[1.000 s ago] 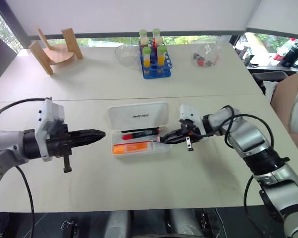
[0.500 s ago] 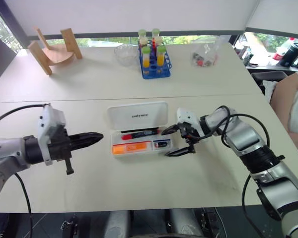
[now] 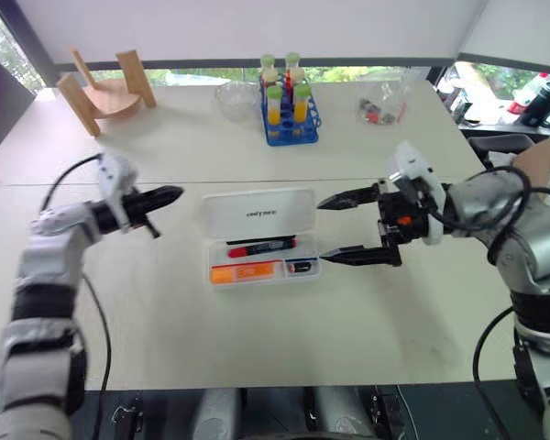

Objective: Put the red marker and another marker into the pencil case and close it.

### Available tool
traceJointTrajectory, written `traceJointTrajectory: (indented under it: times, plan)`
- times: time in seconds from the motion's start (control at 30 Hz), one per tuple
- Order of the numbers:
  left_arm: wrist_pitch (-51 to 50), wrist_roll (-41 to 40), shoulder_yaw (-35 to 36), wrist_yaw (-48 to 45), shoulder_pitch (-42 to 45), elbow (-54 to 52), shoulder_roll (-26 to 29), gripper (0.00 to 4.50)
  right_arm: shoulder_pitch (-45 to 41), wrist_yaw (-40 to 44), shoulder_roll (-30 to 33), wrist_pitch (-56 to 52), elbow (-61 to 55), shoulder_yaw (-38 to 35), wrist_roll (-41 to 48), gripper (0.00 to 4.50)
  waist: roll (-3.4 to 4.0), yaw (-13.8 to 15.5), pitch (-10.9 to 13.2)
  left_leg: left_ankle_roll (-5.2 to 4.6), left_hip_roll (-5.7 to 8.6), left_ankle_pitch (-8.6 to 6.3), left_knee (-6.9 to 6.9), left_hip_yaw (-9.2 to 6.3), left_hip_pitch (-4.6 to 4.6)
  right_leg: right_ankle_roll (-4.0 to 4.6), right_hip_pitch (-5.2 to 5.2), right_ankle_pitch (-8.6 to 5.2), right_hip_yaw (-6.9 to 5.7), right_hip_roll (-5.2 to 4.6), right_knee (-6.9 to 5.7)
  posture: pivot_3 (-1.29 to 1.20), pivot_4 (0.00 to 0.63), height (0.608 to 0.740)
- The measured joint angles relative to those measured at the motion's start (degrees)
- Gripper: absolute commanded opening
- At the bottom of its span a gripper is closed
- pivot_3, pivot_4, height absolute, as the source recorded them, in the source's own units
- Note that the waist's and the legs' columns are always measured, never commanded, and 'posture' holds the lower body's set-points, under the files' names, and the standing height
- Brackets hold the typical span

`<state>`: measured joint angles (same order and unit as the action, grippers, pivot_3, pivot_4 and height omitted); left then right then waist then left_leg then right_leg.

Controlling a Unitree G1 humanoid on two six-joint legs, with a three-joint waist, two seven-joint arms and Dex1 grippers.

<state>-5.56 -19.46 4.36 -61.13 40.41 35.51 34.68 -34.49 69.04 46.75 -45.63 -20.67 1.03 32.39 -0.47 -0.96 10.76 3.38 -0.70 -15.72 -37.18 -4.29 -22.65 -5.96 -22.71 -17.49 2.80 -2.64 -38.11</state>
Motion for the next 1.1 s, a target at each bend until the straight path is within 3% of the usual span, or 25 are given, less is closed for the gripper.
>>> traceJointTrajectory:
  times: [0.17,0.3,0.47,0.63,0.73,0.93,1.1]
  plan:
    - [-1.24,-0.64,-1.84,-8.34,2.68,2.35,-3.13,0.00,2.48,-3.50,2.21,-2.25,-2.80,-2.26,1.61,4.46,0.00,-0.82,0.00,0.00,-0.02,0.01,-0.01,0.00,-0.43,0.00,-0.48,0.00,0.03,0.03,-0.09,0.00,0.150,0.740]
    - [-14.06,-5.95,-3.51,-17.27,-1.80,-9.26,0.15,0.00,3.82,-5.15,3.15,-2.90,-3.75,-3.19,2.62,4.46,0.01,-1.61,0.00,0.02,-0.02,0.03,-0.07,-0.06,-0.58,0.00,-0.60,0.00,0.02,0.02,-0.14,0.00,0.150,0.740]
    - [-21.47,-7.11,-6.54,-21.20,-8.84,-23.19,5.29,0.00,4.31,-6.60,3.64,-2.92,-3.97,-3.68,3.25,4.46,0.03,-1.53,0.00,0.06,-0.02,0.05,-0.10,-0.09,-0.52,0.00,-0.52,0.00,0.02,-0.01,-0.18,0.00,0.150,0.740]
    - [-14.97,-0.41,-15.48,-19.18,-17.83,-32.39,5.56,0.00,3.69,-7.26,3.83,-2.82,-3.45,-3.39,3.76,4.46,-0.03,-1.08,-0.04,0.07,-0.02,0.05,-0.11,-0.11,-0.49,0.00,-0.45,0.00,0.00,-0.02,-0.14,0.00,0.150,0.740]
    - [-8.41,2.94,-16.85,-17.13,-20.20,-34.03,7.20,0.00,3.18,-7.58,3.81,-2.31,-3.04,-2.81,3.71,4.46,0.51,-0.89,-0.36,0.02,-0.01,0.02,0.11,0.01,0.49,0.03,0.49,-0.03,0.06,-0.04,0.05,0.00,0.150,0.740]
    - [-20.52,-4.01,-6.48,-10.24,-25.77,-38.98,10.53,0.00,3.21,-7.83,3.82,-0.93,-2.59,-1.93,3.54,4.46,0.40,-1.64,-0.23,0.00,-0.22,0.02,0.13,-0.05,0.95,0.10,0.82,0.00,0.08,0.20,-0.04,0.00,0.150,0.740]
    - [-33.23,-15.98,10.80,-5.36,-33.97,-52.62,15.64,0.00,3.92,-7.90,3.69,0.10,-1.96,-1.63,3.41,4.46,0.34,-1.52,-0.22,0.00,-0.22,0.01,0.13,-0.16,0.31,0.07,0.26,0.00,0.07,0.06,-0.01,0.00,0.150,0.740]
